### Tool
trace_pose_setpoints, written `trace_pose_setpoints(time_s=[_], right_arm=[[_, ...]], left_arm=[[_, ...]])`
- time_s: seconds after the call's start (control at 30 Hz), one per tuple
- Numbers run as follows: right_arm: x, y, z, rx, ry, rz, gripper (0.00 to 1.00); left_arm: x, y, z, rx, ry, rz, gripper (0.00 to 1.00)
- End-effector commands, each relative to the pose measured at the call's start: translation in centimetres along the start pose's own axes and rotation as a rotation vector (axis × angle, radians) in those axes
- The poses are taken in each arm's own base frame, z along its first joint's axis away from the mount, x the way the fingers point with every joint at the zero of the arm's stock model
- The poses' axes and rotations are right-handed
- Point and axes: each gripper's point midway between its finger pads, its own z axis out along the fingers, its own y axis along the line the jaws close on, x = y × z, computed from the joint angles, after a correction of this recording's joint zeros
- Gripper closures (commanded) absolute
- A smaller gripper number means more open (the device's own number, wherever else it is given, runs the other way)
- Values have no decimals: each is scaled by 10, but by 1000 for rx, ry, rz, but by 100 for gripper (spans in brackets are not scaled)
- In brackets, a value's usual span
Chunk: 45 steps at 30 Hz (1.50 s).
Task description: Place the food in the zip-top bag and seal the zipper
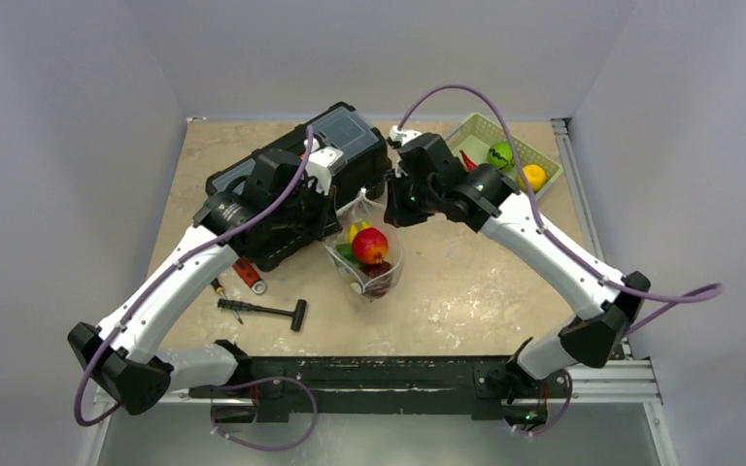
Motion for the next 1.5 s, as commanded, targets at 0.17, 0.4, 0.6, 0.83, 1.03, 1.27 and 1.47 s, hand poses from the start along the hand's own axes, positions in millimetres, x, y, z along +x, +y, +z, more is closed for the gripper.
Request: trace_pose_setpoints(time_s=[0.17,0.4,0.6,0.83,1.03,1.27,1.47], right_arm=[[20,4,42,-59,27,6,100],[-32,18,-12,-94,-145,-2,100],[-24,31,0,-177,-145,51,100],[-26,31,4,-171,-150,15,96],[-55,19,-30,-97,-279,9,65],[-106,-34,-60,132,-527,119,50],[-128,-122,-61,228,-738,345,41]], left_arm=[[1,3,20,-12,115,-47,100],[-19,-4,0,15,-68,-14,100],[-13,3,14,2,19,-76,100],[-16,9,9,-24,-25,-71,100],[-12,11,15,-21,13,-98,100],[-12,10,15,-16,15,-96,100],[-11,10,16,-14,19,-93,100]])
